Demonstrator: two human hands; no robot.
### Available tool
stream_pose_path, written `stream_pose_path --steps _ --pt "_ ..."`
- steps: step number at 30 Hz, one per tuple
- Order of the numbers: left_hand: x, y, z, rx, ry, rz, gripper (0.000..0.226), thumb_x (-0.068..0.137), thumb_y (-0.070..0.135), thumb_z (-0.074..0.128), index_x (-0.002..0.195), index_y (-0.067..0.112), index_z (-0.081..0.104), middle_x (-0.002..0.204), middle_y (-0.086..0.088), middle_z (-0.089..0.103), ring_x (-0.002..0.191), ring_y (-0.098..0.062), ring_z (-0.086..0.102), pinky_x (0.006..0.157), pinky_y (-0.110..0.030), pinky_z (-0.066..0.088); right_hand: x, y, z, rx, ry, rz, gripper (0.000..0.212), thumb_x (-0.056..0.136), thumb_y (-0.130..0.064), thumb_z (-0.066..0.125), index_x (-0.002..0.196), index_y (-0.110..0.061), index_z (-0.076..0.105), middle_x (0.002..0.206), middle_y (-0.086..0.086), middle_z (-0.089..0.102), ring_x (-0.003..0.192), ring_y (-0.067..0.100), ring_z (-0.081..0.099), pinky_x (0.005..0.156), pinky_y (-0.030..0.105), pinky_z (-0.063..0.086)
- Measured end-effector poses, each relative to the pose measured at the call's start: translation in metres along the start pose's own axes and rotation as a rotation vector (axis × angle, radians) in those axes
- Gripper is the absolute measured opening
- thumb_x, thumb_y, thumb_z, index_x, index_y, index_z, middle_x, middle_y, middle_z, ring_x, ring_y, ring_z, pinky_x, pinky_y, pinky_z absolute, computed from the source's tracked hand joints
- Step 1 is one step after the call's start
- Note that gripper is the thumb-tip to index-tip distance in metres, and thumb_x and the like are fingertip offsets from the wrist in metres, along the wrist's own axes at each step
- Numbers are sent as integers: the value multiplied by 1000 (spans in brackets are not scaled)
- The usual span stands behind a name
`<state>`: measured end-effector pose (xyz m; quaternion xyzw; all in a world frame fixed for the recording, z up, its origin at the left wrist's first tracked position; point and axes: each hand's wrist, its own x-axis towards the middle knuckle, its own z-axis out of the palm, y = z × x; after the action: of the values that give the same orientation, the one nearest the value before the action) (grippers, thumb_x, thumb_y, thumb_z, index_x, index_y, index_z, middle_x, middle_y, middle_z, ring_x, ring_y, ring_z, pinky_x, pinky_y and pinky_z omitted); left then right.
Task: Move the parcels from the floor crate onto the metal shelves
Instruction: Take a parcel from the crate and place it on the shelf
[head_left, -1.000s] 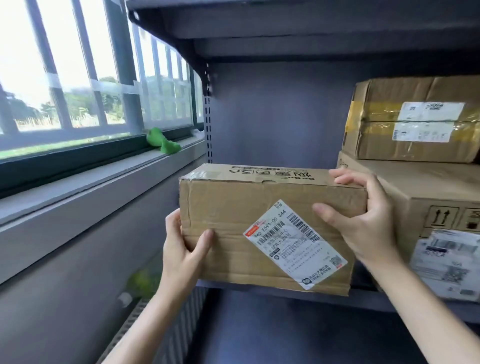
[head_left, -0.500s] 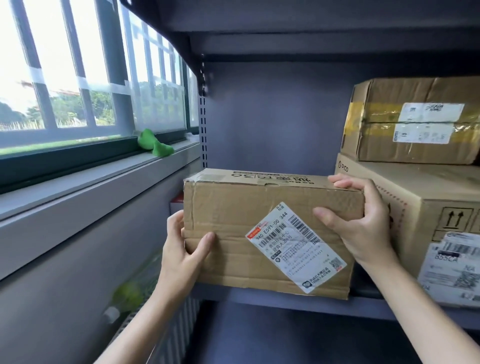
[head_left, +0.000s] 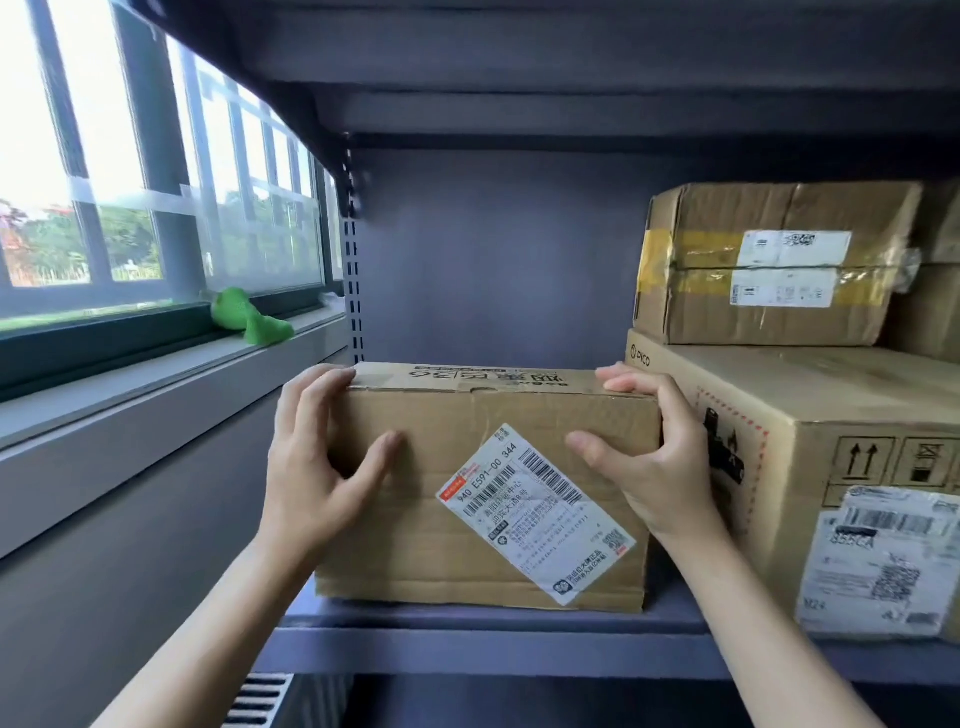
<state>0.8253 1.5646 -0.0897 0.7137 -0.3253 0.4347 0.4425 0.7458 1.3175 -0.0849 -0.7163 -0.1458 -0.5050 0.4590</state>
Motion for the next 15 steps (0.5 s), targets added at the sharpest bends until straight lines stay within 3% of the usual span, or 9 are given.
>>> stream_pose_path --steps 10,15 --pt "14 -25 34 26 0 32 60 76 41 56 116 -3 49 119 -4 42 113 -20 41 99 -26 30 22 30 6 -5 10 41 44 55 -15 78 89 -28 52 114 -1 60 114 14 54 96 12 36" --pt "29 -44 59 27 -10 25 60 75 42 56 116 -1 49 119 -1 40 112 -22 42 97 -27 31 39 59 9 -4 1 70 50 60 3 83 88 -27 53 118 -3 59 116 11 52 94 8 34"
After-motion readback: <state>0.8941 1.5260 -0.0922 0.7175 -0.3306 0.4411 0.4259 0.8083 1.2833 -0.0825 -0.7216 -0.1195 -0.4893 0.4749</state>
